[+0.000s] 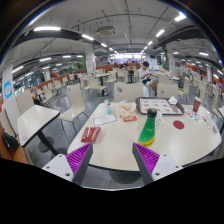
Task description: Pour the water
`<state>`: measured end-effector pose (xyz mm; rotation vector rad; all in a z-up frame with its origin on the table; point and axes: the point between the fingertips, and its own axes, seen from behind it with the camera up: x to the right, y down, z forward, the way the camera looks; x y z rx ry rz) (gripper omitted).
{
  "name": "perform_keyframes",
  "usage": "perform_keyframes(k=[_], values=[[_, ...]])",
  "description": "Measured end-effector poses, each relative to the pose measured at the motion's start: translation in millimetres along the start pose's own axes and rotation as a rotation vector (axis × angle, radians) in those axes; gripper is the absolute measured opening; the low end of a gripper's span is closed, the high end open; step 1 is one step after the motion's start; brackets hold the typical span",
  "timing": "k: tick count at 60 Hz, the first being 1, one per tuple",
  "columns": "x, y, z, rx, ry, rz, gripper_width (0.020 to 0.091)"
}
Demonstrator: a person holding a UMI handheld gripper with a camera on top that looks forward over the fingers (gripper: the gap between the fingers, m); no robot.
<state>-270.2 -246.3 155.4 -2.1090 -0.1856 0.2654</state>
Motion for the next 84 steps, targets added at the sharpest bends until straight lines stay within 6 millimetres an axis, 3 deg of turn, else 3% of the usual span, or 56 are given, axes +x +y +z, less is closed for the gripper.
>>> perform_keyframes(k=[5, 6, 7, 16, 24, 36, 43, 49, 52, 53, 55, 58, 64, 65, 72, 77, 80, 84], values=[[-2, 0, -2, 0.003, -0.004, 0.004, 0.0837], [-14, 1, -12, 0.003, -0.004, 0.002, 0.0838], [-3, 1, -3, 0.003, -0.005, 0.000, 0.0838], [3, 0, -5, 0.024, 0.003, 0.027, 0.0837], [37, 5, -2, 0.075, 0.047, 0.060, 0.0839], [100, 21, 42, 0.105, 0.156, 0.037, 0.0841], [121, 10, 81, 0.151, 0.197, 0.006, 0.0840], [131, -12, 115, 0.228, 0.229, 0.014, 0.0836], [133, -16, 131, 0.243, 0.237, 0.009, 0.0780], [132, -17, 136, 0.247, 0.236, 0.002, 0.0719], [138, -15, 142, 0.251, 0.270, -0.018, 0.0520], [143, -23, 145, 0.295, 0.297, -0.027, 0.0508], [146, -26, 145, 0.316, 0.334, -0.023, 0.0478], [136, -19, 145, 0.317, 0.341, -0.023, 0.0451], [144, -26, 151, 0.249, 0.356, -0.011, 0.0358], [124, -28, 164, 0.186, 0.300, 0.012, 0.0355], [105, -44, 169, 0.186, 0.238, 0.044, 0.0358], [85, -84, 179, 0.209, 0.184, 0.091, 0.0359]])
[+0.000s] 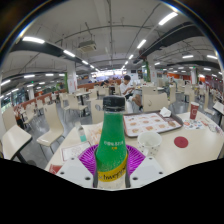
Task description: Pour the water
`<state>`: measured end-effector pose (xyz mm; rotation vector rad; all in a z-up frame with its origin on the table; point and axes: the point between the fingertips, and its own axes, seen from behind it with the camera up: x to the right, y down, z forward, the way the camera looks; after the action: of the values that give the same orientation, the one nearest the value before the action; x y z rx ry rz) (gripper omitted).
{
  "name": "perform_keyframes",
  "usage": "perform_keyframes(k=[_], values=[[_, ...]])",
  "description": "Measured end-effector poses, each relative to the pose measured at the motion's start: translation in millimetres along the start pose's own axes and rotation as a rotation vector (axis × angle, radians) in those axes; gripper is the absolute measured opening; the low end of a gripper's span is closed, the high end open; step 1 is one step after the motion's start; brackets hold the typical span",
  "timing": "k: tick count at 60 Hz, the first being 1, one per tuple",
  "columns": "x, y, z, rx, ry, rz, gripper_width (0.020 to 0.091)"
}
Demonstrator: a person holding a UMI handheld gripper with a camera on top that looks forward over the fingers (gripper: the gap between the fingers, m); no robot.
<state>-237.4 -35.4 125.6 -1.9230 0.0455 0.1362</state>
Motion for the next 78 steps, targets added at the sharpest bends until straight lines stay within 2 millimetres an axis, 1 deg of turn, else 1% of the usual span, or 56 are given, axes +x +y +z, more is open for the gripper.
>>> perform_keyframes(k=[3, 5, 7, 10, 13, 17, 18, 22, 24, 27, 32, 33, 34, 41, 43, 44, 48, 51, 52, 53, 54, 57, 58, 59, 61, 62, 63, 65, 67, 68, 71, 72, 73, 74, 76, 78], values=[[-19, -26, 3, 0.033, -0.053, 0.071, 0.0358], [-30, -44, 8, 0.044, -0.092, 0.156, 0.0357], [-39, -64, 18, 0.047, -0.129, 0.264, 0.0358], [-44, -87, 32, 0.055, -0.182, 0.452, 0.0357], [-43, -97, 45, 0.046, -0.228, 0.662, 0.0358], [-36, -99, 62, 0.005, -0.285, 0.959, 0.0355], [-32, -96, 70, -0.004, -0.301, 1.034, 0.0356], [-21, -84, 85, -0.072, -0.350, 1.335, 0.0356], [-17, -80, 89, -0.107, -0.371, 1.467, 0.0356], [-12, -74, 95, -0.128, -0.408, 1.616, 0.0355], [-13, -71, 95, -0.179, -0.479, 1.806, 0.0352], [-10, -74, 89, -0.193, -0.491, 1.842, 0.0354], [-12, -73, 97, -0.196, -0.490, 1.863, 0.0356], [-6, -72, 102, -0.227, -0.517, 2.028, 0.0354], [1, -71, 87, -0.240, -0.530, 2.053, 0.0356], [-5, -75, 101, -0.246, -0.524, 2.050, 0.0355], [-9, -74, 102, -0.268, -0.514, 2.028, 0.0356], [-12, -80, 100, -0.285, -0.527, 2.014, 0.0356], [-12, -83, 99, -0.292, -0.537, 2.008, 0.0358], [-7, -81, 77, -0.296, -0.556, 1.999, 0.0357], [-12, -90, 91, -0.295, -0.567, 1.975, 0.0356], [-13, -105, 87, -0.283, -0.593, 1.875, 0.0358], [-11, -109, 80, -0.272, -0.598, 1.826, 0.0357], [-10, -115, 78, -0.257, -0.602, 1.763, 0.0357], [-8, -134, 73, -0.223, -0.615, 1.615, 0.0358], [-9, -145, 76, -0.205, -0.626, 1.538, 0.0356], [-3, -152, 63, -0.176, -0.644, 1.465, 0.0357], [6, -174, 58, -0.125, -0.651, 1.328, 0.0358], [20, -196, 53, -0.057, -0.641, 1.190, 0.0359], [31, -206, 44, -0.017, -0.631, 1.120, 0.0360], [62, -236, 44, 0.088, -0.569, 0.894, 0.0359], [76, -242, 40, 0.124, -0.544, 0.814, 0.0359], [88, -248, 42, 0.151, -0.509, 0.733, 0.0359], [103, -253, 39, 0.181, -0.480, 0.654, 0.0359], [130, -256, 41, 0.223, -0.406, 0.497, 0.0358], [155, -251, 45, 0.247, -0.322, 0.357, 0.0358]])
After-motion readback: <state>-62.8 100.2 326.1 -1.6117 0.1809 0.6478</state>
